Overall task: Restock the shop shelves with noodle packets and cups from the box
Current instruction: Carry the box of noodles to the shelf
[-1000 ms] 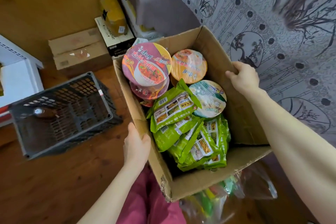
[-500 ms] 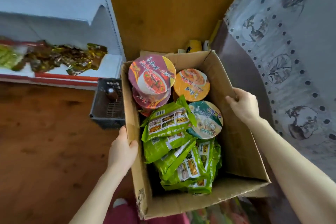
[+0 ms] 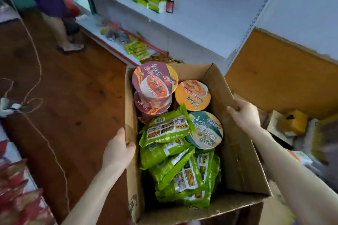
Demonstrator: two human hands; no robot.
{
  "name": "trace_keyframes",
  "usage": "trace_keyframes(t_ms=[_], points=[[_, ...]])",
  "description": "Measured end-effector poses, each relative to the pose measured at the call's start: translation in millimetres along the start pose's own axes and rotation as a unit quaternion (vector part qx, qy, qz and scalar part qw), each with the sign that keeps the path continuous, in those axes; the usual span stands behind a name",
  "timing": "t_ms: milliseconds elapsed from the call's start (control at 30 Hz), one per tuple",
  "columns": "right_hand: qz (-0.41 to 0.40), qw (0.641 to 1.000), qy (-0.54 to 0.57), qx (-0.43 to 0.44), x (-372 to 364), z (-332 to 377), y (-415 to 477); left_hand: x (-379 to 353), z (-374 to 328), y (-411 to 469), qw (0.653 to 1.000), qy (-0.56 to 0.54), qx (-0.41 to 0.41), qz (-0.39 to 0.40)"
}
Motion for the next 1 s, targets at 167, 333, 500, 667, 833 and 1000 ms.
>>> trace_keyframes(t_ms=[167, 333, 500, 667, 833, 1000], points=[[0.06, 0.994, 0.001, 0.087, -76.6, 133.1, 24.6, 82.8, 69.9, 29.1, 0.995, -0.007, 0.067, -0.067], [0.111, 0.976, -0.013, 0.185, -151.2, 267.9, 50.1, 155.1, 127.8, 61.6, 0.98, -0.026, 0.137, -0.145], [0.156, 0.951, -0.017, 0.266, -229.1, 397.6, 80.1, 214.7, 177.5, 112.1, 0.958, -0.034, 0.205, -0.2], [0.201, 0.907, -0.026, 0.37, -300.7, 531.4, 114.7, 269.7, 211.4, 174.5, 0.927, -0.069, 0.258, -0.264], [0.224, 0.879, -0.025, 0.42, -360.0, 658.2, 139.2, 327.7, 249.6, 237.7, 0.901, -0.094, 0.287, -0.311], [0.248, 0.862, -0.028, 0.44, -429.8, 772.1, 156.5, 390.2, 301.9, 310.0, 0.881, -0.109, 0.324, -0.327]])
Point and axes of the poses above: each hand's wrist, its own y-axis towards the middle knuckle, its own x-axis out of the back of the hand, z = x × y, the point moved 4 cm from there along y, towards the middle knuckle, and after that the axes turned 5 degrees about -x, right-handed, at the moved point
